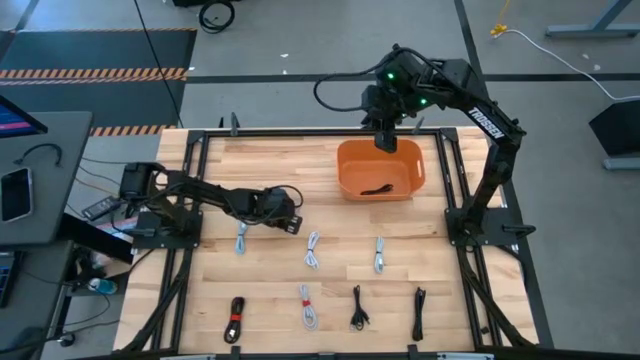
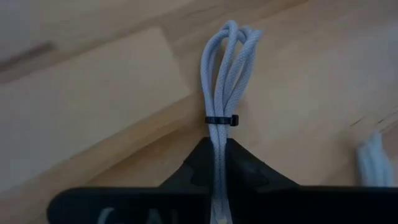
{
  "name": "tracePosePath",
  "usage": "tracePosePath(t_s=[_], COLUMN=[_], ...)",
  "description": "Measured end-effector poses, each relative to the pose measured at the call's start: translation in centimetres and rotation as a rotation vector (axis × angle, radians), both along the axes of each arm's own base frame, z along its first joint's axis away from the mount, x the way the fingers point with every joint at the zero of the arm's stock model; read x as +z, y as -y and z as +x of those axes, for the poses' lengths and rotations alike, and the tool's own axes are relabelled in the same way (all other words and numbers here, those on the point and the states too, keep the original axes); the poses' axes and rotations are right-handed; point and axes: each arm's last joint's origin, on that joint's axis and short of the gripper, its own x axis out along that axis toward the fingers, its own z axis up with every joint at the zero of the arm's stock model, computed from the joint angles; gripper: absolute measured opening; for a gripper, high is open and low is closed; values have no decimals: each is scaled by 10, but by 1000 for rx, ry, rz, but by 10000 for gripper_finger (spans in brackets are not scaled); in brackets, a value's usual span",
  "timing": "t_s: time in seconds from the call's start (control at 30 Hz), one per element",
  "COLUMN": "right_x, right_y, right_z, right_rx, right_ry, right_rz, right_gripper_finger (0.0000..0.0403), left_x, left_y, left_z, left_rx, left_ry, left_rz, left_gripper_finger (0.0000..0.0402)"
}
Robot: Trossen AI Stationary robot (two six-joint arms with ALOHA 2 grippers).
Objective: Pick and place USB-C Cables
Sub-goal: Put the blue USB cable into the orange bin
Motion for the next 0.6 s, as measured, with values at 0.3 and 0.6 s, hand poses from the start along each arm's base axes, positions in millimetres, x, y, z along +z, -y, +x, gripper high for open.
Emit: tracePosePath(t_s=[0.3, 0.6], right_x=[-16, -99], right_y=[-3, -18], right_z=[0, 26], right_rx=[-32, -47], right_ry=[-83, -405], right_rz=[132, 282], right_gripper_finger=[35, 35], left_x=[78, 156], left_y=[-5, -9], left_z=[-44, -108], left_rx=[92, 131], left_ry=[137, 456], left_rz=[188, 404], left_gripper_finger=[23, 23])
